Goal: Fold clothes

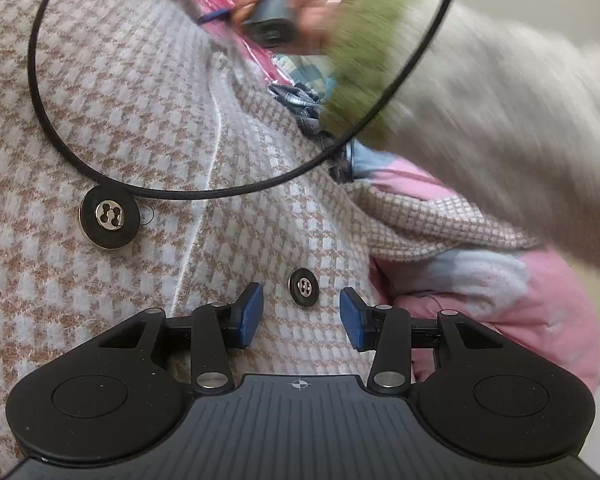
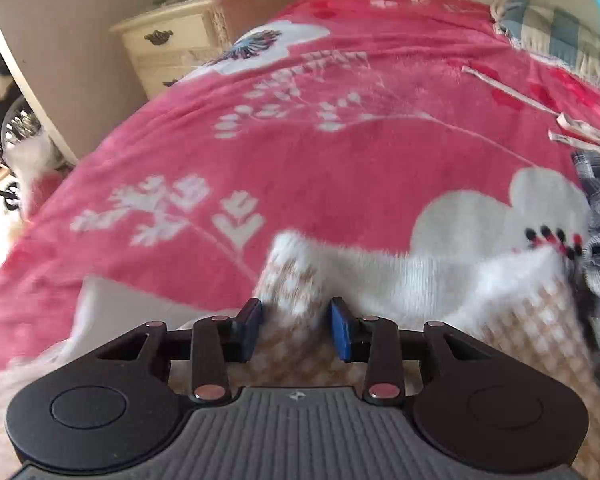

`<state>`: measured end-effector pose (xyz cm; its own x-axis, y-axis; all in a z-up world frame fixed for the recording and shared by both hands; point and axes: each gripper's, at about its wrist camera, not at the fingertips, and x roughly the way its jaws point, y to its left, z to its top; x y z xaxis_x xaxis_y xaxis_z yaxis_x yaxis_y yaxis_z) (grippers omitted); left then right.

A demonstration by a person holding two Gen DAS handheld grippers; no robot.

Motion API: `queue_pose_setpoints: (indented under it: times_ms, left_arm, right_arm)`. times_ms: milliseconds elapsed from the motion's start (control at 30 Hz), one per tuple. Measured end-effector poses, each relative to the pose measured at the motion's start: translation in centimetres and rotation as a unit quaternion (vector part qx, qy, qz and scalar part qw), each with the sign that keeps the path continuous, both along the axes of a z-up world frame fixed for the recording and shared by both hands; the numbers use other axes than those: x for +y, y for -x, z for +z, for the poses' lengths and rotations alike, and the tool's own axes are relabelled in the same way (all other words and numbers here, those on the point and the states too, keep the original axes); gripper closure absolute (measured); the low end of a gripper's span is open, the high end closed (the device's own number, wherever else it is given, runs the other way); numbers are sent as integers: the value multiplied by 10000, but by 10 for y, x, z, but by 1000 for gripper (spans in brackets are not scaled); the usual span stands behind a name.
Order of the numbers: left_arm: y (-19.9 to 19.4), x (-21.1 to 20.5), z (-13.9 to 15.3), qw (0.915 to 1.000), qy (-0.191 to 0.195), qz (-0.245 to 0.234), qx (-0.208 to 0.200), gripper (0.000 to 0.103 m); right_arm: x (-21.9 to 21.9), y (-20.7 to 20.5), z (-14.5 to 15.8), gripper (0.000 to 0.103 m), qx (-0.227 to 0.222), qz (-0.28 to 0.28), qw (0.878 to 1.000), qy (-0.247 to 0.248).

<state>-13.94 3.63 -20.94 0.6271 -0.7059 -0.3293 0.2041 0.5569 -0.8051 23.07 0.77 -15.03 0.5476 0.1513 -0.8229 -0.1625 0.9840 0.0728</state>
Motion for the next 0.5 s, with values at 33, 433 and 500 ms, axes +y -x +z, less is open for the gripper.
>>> queue_pose_setpoints:
  times_ms: [33, 433, 500]
  left_arm:
    - [0, 1, 0, 10000, -8, -6, -6, 60]
    - [-2, 10, -3, 9998, 148, -55, 73, 60]
    - [-3, 12, -2, 9998, 176, -53, 90, 60]
  right_arm:
    - [6, -1, 1, 61, -68, 29, 9999, 143]
    - [-27, 34, 78, 63, -722, -495, 9882, -1259]
    - [-23, 46, 78, 65, -570, -139, 9946, -859]
